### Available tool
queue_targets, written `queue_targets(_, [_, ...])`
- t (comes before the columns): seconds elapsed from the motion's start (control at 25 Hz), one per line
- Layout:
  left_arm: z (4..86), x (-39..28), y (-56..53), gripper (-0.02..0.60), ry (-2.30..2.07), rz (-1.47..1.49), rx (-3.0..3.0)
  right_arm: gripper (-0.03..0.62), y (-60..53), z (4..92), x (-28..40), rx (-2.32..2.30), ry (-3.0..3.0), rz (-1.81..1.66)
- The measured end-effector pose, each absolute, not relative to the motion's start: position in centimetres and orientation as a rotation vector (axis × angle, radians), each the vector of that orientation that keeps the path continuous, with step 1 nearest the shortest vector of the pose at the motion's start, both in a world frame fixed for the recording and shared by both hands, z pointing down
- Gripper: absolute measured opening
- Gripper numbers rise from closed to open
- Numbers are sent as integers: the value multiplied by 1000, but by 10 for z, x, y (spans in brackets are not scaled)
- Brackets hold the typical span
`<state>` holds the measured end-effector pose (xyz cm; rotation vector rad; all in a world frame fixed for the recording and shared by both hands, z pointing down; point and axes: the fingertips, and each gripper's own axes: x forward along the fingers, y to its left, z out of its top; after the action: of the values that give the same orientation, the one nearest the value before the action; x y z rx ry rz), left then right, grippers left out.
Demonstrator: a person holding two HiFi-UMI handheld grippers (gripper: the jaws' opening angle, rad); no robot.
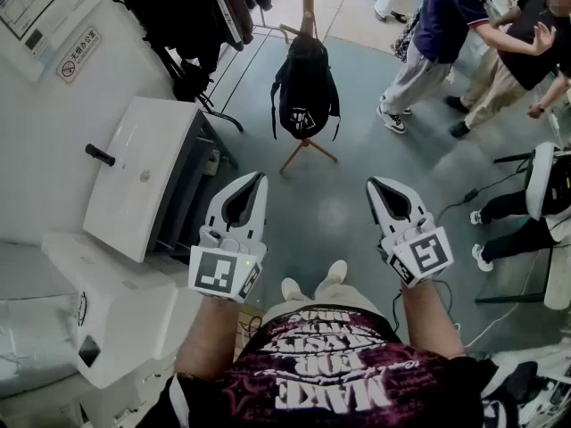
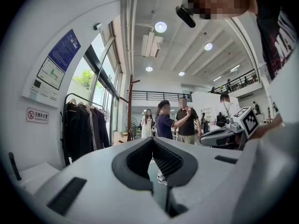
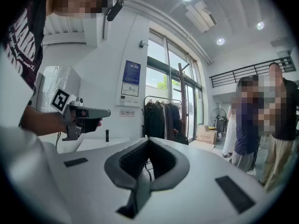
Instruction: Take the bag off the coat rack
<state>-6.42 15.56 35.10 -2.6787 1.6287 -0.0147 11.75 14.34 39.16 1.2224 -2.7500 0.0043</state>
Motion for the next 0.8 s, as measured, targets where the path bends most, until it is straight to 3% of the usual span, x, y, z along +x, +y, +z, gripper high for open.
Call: queue_targets(0.8, [358, -114, 200, 8, 1706, 4, -2633, 8, 191, 388, 95, 1267, -2719, 40])
